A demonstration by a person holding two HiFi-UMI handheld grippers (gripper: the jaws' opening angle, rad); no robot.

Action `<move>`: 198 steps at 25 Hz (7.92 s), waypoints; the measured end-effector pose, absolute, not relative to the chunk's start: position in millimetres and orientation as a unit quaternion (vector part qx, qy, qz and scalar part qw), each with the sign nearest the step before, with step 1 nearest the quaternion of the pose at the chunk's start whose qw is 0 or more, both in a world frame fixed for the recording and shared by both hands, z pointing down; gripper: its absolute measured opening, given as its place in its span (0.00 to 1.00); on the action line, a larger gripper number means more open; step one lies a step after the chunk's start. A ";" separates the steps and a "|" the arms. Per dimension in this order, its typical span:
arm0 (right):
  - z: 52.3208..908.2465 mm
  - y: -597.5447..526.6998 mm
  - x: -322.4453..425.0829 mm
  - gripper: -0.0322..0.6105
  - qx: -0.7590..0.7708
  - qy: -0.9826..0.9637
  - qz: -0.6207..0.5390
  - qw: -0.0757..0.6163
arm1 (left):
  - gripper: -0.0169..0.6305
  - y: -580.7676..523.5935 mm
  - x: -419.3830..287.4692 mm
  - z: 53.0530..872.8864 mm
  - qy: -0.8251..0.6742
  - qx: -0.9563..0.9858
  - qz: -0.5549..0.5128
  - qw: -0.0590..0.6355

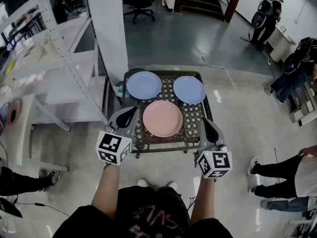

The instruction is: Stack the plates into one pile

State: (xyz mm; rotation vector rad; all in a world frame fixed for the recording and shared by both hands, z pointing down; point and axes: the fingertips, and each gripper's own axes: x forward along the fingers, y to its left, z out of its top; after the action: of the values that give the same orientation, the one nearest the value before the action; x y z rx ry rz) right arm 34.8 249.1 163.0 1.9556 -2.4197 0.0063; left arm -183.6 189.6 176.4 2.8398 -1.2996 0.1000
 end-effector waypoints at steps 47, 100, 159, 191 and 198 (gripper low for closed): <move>201.4 162.6 75.7 0.07 0.605 -0.794 0.051 0.015 | 0.02 123.9 -149.7 235.9 -0.440 0.892 0.071 0.078; 366.5 35.0 109.4 0.07 0.518 -0.824 0.203 0.110 | 0.03 32.1 -129.5 374.0 -0.502 0.827 0.176 0.183; 506.4 3.0 72.1 0.13 0.519 -0.761 0.339 0.192 | 0.09 -13.2 -144.5 500.9 -0.497 0.798 0.207 0.273; 407.0 -171.6 -12.7 0.11 0.486 -0.832 0.232 0.136 | 0.09 -178.9 -229.5 391.9 -0.556 0.799 0.156 0.166; 422.4 -199.2 -25.5 0.11 0.478 -0.835 0.238 0.131 | 0.09 -206.1 -241.9 403.7 -0.553 0.801 0.167 0.154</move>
State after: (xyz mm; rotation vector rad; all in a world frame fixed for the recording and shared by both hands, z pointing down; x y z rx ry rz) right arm -25.5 -199.2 422.4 1.3879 -2.4248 0.6901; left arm -241.9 -206.1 403.7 2.2974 -1.5866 0.4793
